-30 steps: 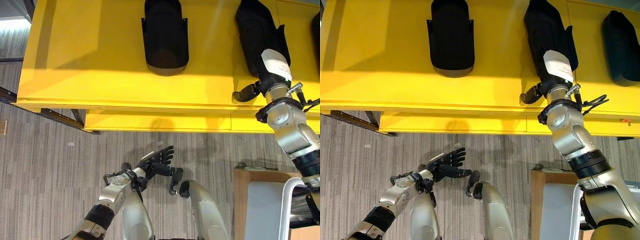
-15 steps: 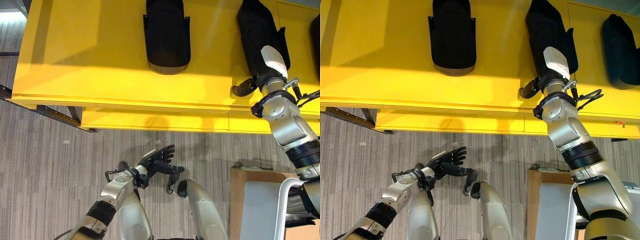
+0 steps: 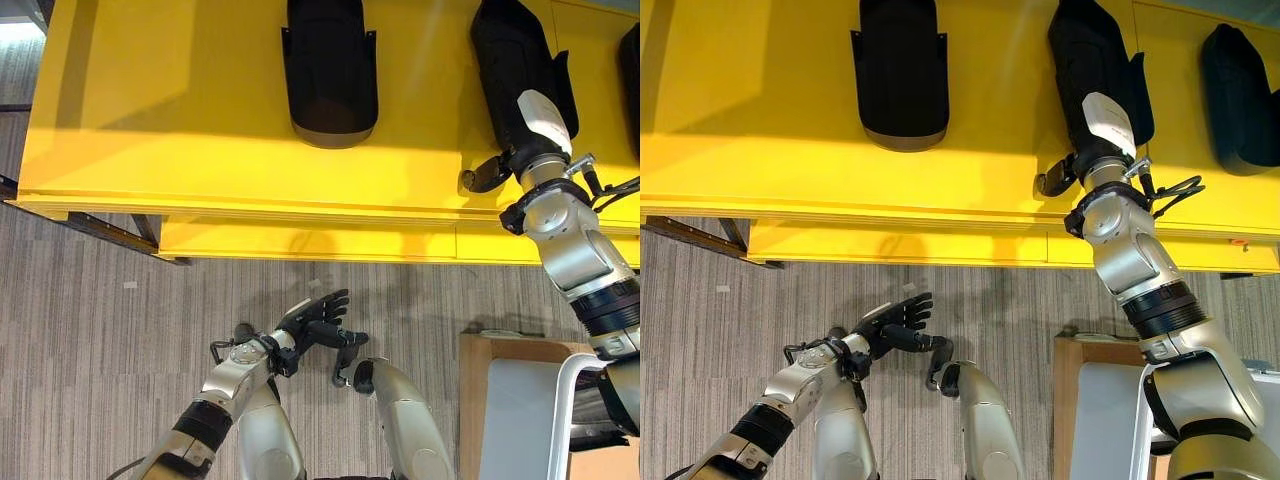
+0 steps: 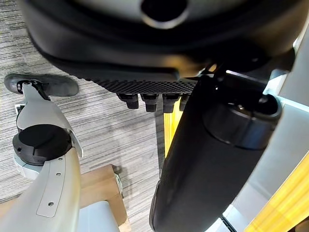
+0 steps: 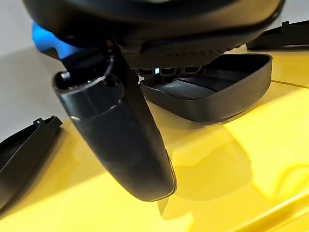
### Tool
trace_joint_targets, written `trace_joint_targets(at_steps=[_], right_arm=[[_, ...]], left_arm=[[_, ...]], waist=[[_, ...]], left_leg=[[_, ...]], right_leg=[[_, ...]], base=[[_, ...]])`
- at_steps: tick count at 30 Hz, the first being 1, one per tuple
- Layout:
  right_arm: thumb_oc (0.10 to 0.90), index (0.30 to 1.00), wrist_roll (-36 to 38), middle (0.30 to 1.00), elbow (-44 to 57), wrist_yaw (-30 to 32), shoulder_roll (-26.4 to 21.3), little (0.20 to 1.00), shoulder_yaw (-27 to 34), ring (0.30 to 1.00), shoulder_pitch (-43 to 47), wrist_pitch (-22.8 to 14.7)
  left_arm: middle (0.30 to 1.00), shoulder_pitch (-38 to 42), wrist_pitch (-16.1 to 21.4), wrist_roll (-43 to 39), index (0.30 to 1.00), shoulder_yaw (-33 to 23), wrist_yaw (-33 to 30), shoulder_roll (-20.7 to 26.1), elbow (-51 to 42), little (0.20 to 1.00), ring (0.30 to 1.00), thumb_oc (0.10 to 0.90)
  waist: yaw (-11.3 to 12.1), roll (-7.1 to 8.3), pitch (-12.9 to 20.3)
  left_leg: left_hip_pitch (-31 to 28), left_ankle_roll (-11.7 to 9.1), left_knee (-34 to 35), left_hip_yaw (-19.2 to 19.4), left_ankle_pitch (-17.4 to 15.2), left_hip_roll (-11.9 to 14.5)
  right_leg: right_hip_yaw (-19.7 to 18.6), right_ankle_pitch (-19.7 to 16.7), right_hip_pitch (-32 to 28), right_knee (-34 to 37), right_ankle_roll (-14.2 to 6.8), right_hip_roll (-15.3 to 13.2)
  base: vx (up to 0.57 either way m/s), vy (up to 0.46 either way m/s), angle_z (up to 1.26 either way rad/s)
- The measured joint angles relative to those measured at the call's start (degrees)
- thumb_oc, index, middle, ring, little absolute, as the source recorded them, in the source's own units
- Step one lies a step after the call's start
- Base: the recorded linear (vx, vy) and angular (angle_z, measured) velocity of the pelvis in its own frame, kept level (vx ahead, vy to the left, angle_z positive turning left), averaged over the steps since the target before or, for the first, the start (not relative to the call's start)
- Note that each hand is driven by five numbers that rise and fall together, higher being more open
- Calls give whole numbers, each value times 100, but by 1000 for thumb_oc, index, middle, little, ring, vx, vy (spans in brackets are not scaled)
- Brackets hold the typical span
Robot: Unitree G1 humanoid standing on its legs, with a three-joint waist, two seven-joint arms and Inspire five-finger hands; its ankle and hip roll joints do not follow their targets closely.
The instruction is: Move parts from the plastic box to the shelf.
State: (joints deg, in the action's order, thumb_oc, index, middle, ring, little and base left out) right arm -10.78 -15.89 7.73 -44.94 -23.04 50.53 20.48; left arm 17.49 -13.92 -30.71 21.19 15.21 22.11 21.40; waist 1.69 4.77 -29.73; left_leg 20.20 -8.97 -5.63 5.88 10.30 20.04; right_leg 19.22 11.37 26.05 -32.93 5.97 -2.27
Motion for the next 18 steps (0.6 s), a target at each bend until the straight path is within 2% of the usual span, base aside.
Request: trace_joint_targets(at_steps=[18], right_arm=[[900,1000,24,1000,47,2,81,1000,1,1000,0,90]], left_arm=[[1000,62,-120,-16,1000,7,-102,-56,0,1000,1000,900]], waist=[[-20,2,-2]], left_leg=[[-4,0,0,2,-1,2]], right_leg=[[-3,-1,0,-27,2,0]], base=[[2,2,0]])
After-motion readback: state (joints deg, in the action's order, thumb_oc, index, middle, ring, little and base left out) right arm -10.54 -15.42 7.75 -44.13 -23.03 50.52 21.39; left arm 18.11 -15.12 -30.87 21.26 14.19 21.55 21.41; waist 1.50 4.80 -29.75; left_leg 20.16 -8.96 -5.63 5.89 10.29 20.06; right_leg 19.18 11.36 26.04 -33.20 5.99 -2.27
